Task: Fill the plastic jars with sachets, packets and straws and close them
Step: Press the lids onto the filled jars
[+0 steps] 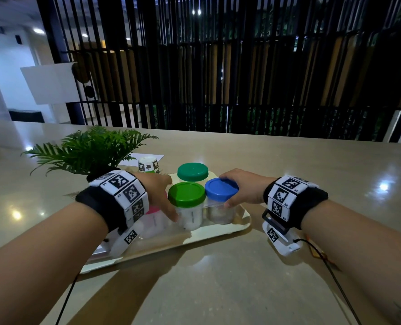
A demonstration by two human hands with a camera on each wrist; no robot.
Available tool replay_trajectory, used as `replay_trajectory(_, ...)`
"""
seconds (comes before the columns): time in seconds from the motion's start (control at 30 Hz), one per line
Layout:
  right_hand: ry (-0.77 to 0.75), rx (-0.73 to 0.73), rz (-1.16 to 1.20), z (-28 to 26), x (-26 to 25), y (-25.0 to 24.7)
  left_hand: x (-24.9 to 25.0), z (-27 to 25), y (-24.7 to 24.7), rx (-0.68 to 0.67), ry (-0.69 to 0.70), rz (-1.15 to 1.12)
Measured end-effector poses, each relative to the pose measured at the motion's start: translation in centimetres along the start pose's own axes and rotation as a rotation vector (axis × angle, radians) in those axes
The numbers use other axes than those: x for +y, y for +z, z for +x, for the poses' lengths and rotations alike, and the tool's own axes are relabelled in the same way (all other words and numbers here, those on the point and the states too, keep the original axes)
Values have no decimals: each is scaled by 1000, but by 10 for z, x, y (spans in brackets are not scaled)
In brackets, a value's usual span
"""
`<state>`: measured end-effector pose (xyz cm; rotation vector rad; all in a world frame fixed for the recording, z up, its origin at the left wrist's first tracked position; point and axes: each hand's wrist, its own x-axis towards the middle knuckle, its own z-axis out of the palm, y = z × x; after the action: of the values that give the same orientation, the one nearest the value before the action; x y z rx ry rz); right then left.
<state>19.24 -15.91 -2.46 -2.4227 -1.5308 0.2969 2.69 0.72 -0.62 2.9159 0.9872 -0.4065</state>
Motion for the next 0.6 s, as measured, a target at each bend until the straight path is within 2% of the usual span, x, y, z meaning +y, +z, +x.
replay_trajectory(0.13, 7, 5, 13, -3, 1, 0, 13, -12, -30, -22, 76, -152)
replay_trajectory(0.3, 30, 27, 42, -15, 10, -8, 40, 11, -79, 151, 100, -41)
replay_trajectory(0.4, 26, 46, 38, -31, 15, -17, 53, 40, -99, 193, 83, 33)
replay_trajectory(0.6, 7, 61, 30, -67, 21, -25, 70, 86, -98, 85, 5, 107)
